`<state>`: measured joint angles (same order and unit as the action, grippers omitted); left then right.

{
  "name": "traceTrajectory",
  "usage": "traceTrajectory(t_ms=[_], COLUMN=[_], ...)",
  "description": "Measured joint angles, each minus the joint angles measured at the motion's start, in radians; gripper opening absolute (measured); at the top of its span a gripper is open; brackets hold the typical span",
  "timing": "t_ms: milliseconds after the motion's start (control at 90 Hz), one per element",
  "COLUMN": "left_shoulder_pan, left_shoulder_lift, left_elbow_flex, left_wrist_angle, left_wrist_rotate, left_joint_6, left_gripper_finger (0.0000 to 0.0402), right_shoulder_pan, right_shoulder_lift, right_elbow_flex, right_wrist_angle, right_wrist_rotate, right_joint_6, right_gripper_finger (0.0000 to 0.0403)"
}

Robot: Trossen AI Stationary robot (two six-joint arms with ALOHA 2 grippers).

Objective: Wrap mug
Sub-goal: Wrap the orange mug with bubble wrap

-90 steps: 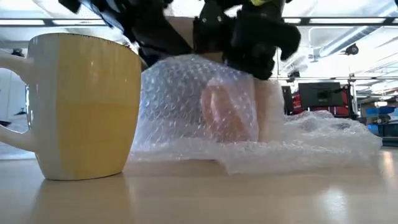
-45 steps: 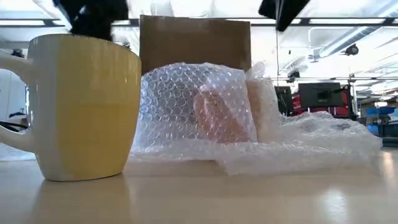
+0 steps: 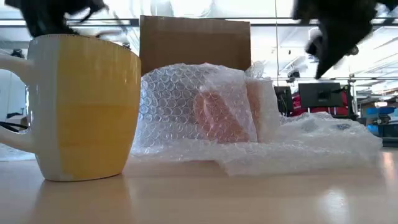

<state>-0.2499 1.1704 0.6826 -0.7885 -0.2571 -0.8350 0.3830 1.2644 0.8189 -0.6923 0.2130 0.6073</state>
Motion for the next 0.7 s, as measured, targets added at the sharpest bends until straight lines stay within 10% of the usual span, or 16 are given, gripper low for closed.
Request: traceTrajectory(t_ms=[367, 556, 700], left_shoulder_pan=[-0.004, -0.015, -0.02], left_shoulder_lift=[-0.005, -0.024, -0.037], left_elbow_flex=[-0.324, -0.299, -0.186], left_wrist_angle=[0.555, 0.691, 0.731], left_wrist_rotate=[0.047, 0.075, 0.05], left_joint_6=[-0.023, -0.016, 0.057], left_gripper_finger=[0.0152, 0.0019, 0.0007], right_shoulder_pan=[0.014, 0.014, 0.014], right_shoulder_lift=[-0.005, 0.028, 0.05], right_elbow_flex=[-0.18, -0.184, -0.186], right_wrist_angle=[0.459, 0.514, 0.533], right_wrist_rotate=[-0.002, -0.001, -0.002], right_joint_6=[-0.028, -0.08, -0.123], right_gripper_finger=[0.0002, 0.0002, 0.0002])
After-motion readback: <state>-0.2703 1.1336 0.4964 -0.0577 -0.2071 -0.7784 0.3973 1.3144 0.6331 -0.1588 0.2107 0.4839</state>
